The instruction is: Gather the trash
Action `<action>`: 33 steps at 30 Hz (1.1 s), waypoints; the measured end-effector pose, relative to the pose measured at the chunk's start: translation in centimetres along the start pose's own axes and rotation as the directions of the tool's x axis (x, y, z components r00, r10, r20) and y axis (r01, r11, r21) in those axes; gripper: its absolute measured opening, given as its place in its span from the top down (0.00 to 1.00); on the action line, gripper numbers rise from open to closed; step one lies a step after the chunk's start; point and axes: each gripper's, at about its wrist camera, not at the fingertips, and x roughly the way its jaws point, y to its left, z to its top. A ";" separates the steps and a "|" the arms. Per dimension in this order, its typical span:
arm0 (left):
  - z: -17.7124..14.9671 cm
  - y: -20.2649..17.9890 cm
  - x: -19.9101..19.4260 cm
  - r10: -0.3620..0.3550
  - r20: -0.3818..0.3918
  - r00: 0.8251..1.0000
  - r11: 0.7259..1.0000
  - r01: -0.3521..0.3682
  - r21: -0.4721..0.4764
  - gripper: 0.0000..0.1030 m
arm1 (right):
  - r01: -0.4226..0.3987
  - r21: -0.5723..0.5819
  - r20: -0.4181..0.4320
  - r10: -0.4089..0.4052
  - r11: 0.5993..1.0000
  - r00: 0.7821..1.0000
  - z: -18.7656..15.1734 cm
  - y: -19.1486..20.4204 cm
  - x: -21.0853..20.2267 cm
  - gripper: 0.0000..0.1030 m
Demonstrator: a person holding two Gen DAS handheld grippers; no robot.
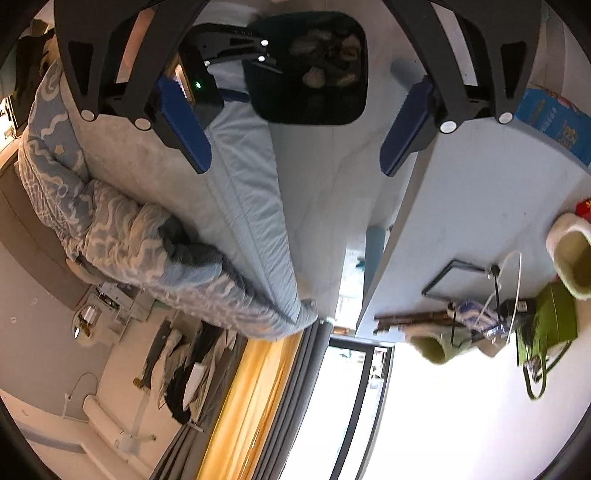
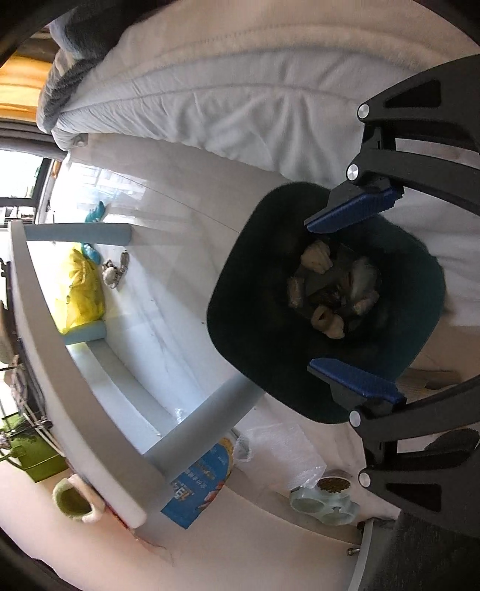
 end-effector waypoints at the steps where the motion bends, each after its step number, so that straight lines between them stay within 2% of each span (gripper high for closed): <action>1: 0.2 -0.3 0.0 -0.004 0.002 1.000 1.000 0.004 0.007 0.08 | -0.002 0.001 0.017 0.002 1.000 1.000 -0.1 -0.2 -0.7 0.30; 3: 0.5 -1.3 -0.1 -0.023 0.008 1.000 0.999 0.023 0.026 0.06 | -0.006 0.005 0.046 0.006 1.000 0.999 -0.1 -0.7 -1.8 0.25; 8: 0.9 -3.7 -0.6 -0.006 0.040 0.999 0.997 0.003 0.075 0.03 | -0.014 0.016 0.146 0.011 1.000 0.989 -0.6 -2.3 -5.5 0.15; 11: 1.0 -5.0 -1.0 0.025 0.066 0.998 0.993 -0.033 0.114 0.03 | 0.026 0.009 0.200 -0.027 1.000 0.979 -1.2 -3.1 -7.5 0.15; 17: 0.1 -6.5 -2.1 0.048 0.112 0.992 0.987 -0.064 0.146 0.03 | 0.071 0.055 0.315 -0.085 0.996 0.945 -2.9 -4.9 -12.9 0.10; 19: -0.6 -7.0 -2.4 0.068 0.123 0.990 0.981 -0.088 0.170 0.03 | 0.086 0.090 0.333 -0.111 0.992 0.936 -4.1 -5.9 -14.5 0.07; 23: -1.6 -7.5 -3.2 0.096 0.135 0.986 0.981 -0.117 0.155 0.03 | 0.128 0.139 0.376 -0.172 0.982 0.911 -6.4 -7.6 -17.7 0.03; 30: -4.0 -10.5 -4.8 0.144 0.152 0.978 0.966 -0.172 0.190 0.03 | 0.158 0.254 0.437 -0.259 0.954 0.862 -11.0 -10.9 -22.9 0.03; 33: -4.9 -11.6 -4.8 0.146 0.134 0.980 0.966 -0.171 0.196 0.03 | 0.177 0.291 0.451 -0.298 0.940 0.841 -12.8 -12.0 -24.9 0.03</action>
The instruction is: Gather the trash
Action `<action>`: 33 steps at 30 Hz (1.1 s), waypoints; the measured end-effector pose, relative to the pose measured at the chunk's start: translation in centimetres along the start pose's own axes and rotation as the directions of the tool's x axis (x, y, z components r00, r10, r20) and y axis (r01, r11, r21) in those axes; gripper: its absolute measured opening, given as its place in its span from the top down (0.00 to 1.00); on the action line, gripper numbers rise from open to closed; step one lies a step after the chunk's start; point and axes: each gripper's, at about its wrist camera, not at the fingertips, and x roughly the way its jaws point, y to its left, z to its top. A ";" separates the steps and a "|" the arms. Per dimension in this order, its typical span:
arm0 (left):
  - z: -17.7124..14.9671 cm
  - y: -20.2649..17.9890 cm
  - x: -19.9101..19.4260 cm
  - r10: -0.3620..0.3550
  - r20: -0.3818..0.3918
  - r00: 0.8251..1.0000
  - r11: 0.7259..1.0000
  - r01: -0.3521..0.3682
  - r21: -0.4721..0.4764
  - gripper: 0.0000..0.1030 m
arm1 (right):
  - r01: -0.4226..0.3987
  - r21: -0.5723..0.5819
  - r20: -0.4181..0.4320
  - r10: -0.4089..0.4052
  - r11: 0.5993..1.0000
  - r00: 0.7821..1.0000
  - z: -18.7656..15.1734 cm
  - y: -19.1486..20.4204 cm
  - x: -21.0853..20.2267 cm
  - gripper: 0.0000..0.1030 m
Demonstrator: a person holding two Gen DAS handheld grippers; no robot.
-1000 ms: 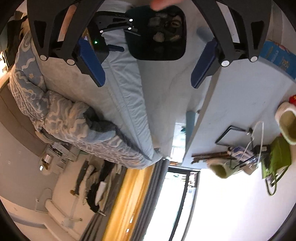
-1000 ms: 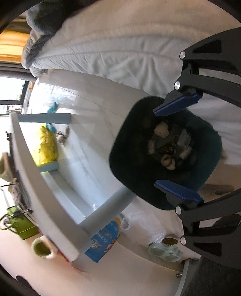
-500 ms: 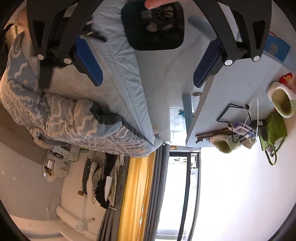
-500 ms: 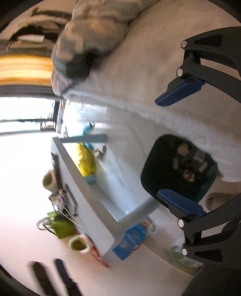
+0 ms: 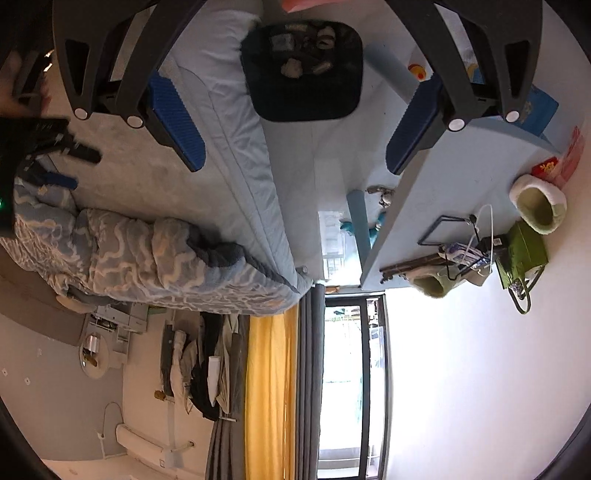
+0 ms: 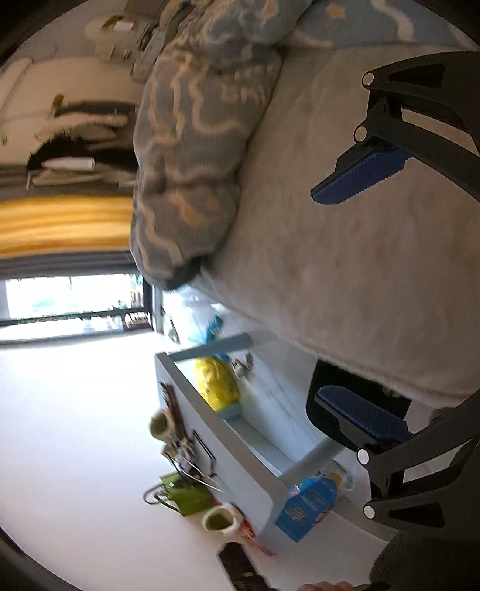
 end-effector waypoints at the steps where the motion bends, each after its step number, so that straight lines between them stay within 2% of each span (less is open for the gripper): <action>1: -0.2 -0.4 -0.1 0.002 -0.006 1.000 1.000 -0.002 0.002 0.03 | 0.012 0.003 0.007 -0.012 1.000 1.000 -0.1 -0.6 -0.6 0.03; 9: -1.6 -3.0 -1.6 0.014 -0.024 1.000 1.000 -0.013 0.018 0.03 | 0.122 0.045 0.082 -0.125 0.992 0.989 -1.4 -4.9 -7.3 0.03; 13: -2.4 -3.9 -2.5 0.029 -0.013 1.000 0.999 -0.028 0.033 0.03 | 0.195 0.109 0.102 -0.206 0.975 0.973 -2.2 -7.3 -10.2 0.03; 15: -2.8 -4.2 -3.0 0.030 -0.005 1.000 0.999 -0.029 0.040 0.03 | 0.206 0.151 0.113 -0.224 0.967 0.968 -2.9 -8.4 -11.9 0.03; 21: -4.3 -4.8 -3.9 0.026 -0.001 1.000 0.999 -0.026 0.044 0.03 | 0.249 0.150 0.115 -0.266 0.957 0.957 -5.1 -8.8 -15.5 0.03; 26: -4.9 -4.6 -4.5 0.025 0.007 1.000 0.999 -0.025 0.033 0.03 | 0.235 0.152 0.142 -0.257 0.960 0.956 -6.2 -8.1 -17.6 0.03; 30: -5.4 -5.0 -4.9 0.032 0.011 0.999 0.998 -0.032 0.049 0.03 | 0.231 0.134 0.130 -0.248 0.964 0.960 -7.9 -7.6 -18.1 0.03; 33: -5.8 -5.5 -5.4 0.041 0.032 0.999 0.996 -0.043 0.075 0.03 | 0.168 0.187 0.163 -0.200 0.968 0.966 -8.6 -8.5 -18.8 0.03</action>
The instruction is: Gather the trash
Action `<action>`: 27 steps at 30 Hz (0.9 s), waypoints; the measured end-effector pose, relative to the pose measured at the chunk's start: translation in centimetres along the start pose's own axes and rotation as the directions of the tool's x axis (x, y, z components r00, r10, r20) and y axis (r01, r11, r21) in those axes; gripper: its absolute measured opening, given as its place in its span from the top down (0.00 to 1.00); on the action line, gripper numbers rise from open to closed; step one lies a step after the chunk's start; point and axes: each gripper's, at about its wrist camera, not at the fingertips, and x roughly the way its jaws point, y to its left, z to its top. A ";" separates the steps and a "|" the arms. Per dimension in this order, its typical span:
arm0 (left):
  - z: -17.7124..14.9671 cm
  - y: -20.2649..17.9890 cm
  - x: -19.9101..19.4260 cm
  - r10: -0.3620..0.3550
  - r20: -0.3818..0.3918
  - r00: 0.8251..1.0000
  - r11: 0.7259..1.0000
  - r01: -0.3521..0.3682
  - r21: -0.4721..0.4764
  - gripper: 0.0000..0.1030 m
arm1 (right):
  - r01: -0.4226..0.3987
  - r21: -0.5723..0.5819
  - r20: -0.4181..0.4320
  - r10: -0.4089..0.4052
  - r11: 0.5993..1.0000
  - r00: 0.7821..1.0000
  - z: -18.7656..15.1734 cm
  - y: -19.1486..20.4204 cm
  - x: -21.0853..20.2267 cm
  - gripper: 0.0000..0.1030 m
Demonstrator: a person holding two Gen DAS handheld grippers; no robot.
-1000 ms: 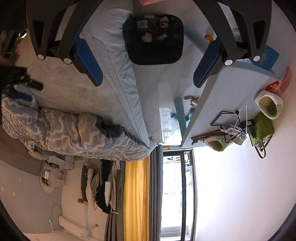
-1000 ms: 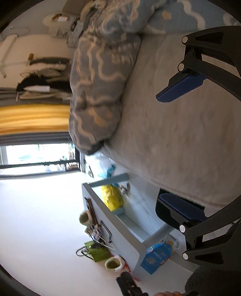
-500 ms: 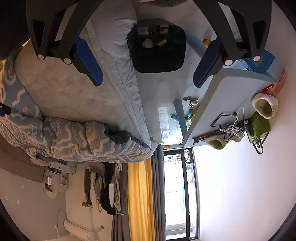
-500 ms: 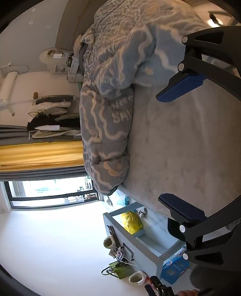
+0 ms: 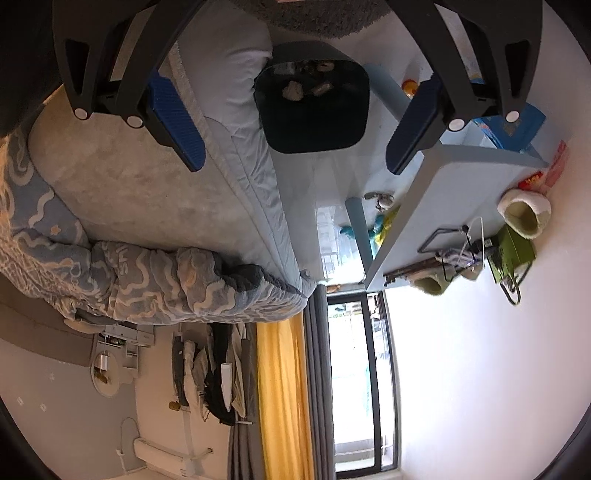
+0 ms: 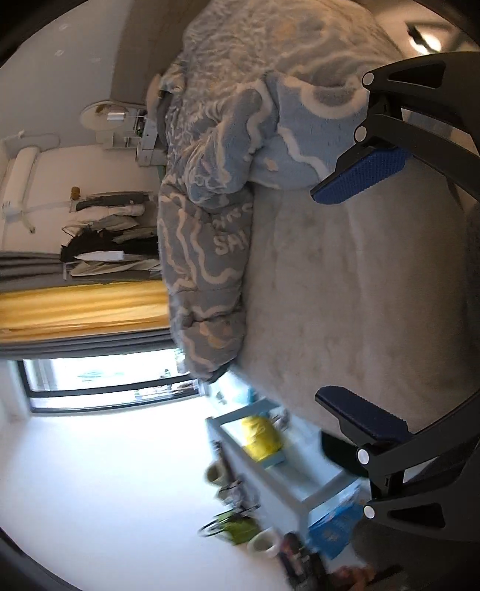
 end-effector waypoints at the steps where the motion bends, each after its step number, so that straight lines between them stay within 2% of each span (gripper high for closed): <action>1: 0.0 0.0 0.0 0.002 0.001 1.000 1.000 -0.002 0.001 0.03 | -0.013 0.011 0.004 0.013 1.000 1.000 -0.1 -0.2 0.0 0.03; 9: -0.3 -0.1 0.6 -0.006 -0.029 1.000 1.000 0.005 -0.017 0.03 | -0.056 -0.015 -0.001 0.056 0.998 0.998 -0.3 0.9 0.2 0.03; 27: -0.6 -0.3 1.0 -0.023 -0.043 0.999 0.999 0.021 -0.042 0.03 | -0.058 -0.025 -0.016 0.057 0.998 0.998 -0.4 1.7 0.6 0.03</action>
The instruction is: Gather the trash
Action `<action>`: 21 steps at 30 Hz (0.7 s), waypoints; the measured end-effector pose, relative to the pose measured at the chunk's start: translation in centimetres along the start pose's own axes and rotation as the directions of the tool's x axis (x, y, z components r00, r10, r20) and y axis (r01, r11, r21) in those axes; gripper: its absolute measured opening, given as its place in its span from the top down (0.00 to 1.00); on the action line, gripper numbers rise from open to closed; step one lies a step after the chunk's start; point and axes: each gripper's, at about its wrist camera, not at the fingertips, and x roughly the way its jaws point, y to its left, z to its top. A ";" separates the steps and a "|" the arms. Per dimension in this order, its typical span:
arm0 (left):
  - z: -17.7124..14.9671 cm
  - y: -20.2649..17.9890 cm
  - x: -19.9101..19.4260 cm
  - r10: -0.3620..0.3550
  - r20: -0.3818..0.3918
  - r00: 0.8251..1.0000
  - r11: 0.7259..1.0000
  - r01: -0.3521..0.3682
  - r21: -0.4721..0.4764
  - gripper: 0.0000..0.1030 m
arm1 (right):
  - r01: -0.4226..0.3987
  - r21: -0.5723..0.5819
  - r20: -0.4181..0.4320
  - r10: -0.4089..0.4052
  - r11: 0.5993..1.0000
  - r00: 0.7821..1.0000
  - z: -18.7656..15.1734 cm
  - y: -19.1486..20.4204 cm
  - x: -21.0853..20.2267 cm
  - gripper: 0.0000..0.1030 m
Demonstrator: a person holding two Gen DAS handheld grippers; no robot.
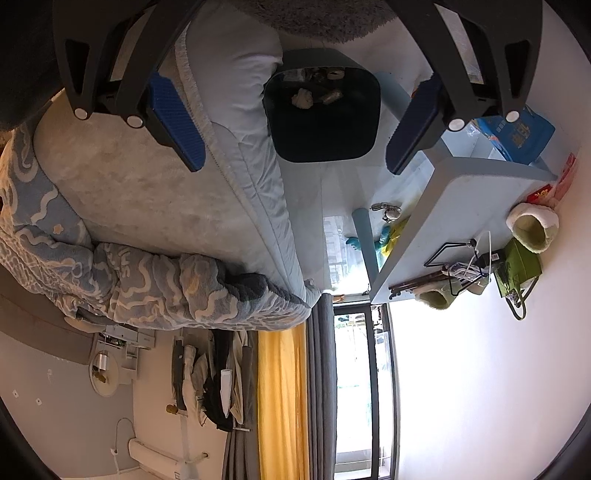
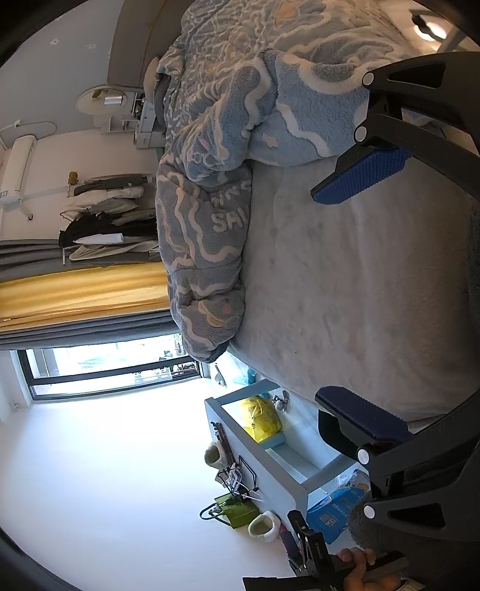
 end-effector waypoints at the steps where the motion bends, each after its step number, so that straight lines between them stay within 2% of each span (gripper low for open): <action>1: 0.0 0.0 0.0 0.000 0.001 1.000 1.000 0.000 -0.001 0.03 | 0.000 0.000 0.000 0.000 1.000 1.000 0.0 0.0 0.0 0.03; 21: 0.0 -0.1 -0.1 0.001 0.001 1.000 1.000 -0.001 0.006 0.03 | 0.001 0.000 0.000 -0.001 1.000 1.000 0.1 0.0 -0.1 0.03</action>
